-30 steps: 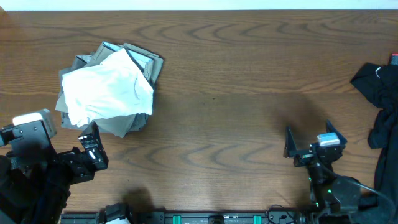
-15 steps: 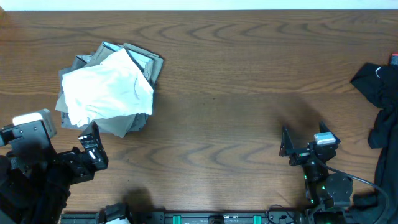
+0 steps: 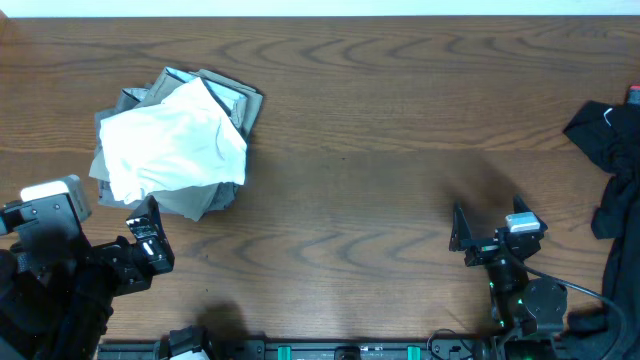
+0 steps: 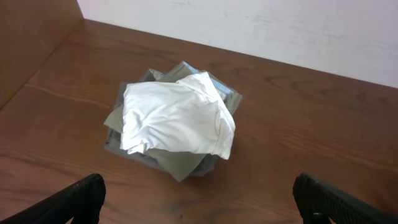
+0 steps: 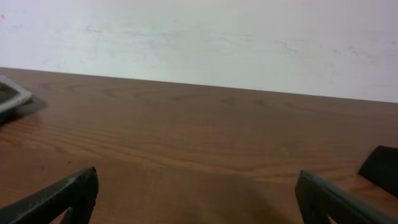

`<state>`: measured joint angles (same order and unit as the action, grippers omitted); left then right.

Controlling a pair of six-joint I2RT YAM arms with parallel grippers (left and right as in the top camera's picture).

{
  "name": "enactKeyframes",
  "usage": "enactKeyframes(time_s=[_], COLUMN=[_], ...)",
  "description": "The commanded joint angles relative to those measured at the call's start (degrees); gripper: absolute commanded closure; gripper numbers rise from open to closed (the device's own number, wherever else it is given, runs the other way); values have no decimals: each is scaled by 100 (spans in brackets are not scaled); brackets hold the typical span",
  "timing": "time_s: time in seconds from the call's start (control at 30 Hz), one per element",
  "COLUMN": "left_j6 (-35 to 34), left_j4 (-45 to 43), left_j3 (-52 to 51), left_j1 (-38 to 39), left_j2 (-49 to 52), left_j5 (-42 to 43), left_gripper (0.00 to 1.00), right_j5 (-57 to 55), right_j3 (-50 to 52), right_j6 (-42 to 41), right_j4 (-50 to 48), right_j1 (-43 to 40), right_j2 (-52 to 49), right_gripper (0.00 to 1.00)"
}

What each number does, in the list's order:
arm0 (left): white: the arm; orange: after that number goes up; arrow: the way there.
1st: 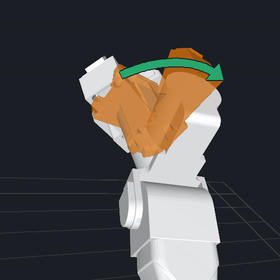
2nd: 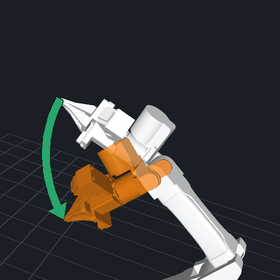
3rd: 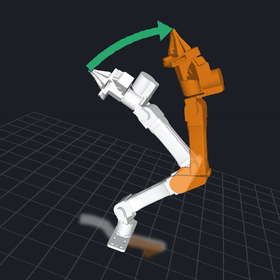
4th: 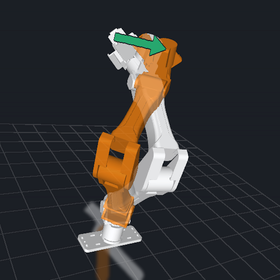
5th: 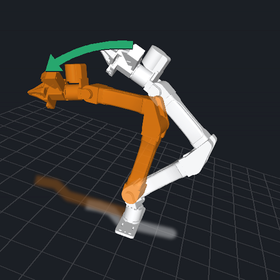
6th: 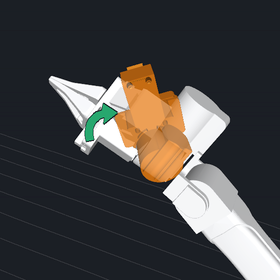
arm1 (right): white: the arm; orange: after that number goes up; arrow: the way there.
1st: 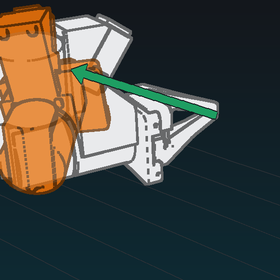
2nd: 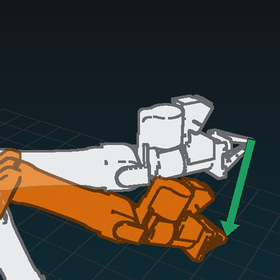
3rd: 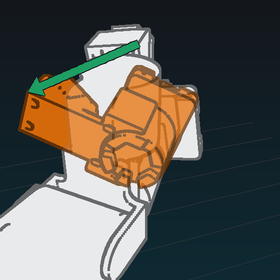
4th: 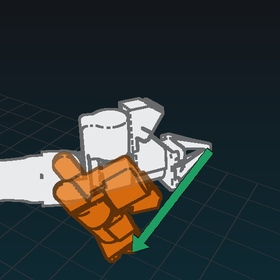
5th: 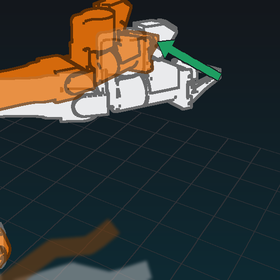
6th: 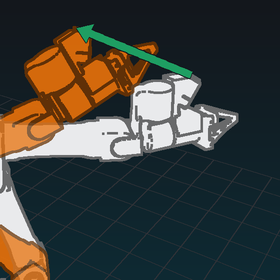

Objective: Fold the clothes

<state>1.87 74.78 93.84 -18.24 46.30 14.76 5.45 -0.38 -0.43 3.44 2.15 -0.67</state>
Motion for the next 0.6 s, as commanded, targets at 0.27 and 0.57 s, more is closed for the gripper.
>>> enactKeyframes(time_s=[0.27, 0.57], left_j6=[-120, -562], left_j4=[-107, -3665], left_j3=[-168, -3182], left_j1=[70, 1014], left_j2=[2, -1078], left_j5=[-195, -212], left_gripper=[2, 2], right_j5=[-9, -9], right_j3=[7, 7], right_j6=[-81, -81], right_j4=[26, 26], right_j1=[-48, -48], right_j2=[28, 28], right_gripper=[1, 1])
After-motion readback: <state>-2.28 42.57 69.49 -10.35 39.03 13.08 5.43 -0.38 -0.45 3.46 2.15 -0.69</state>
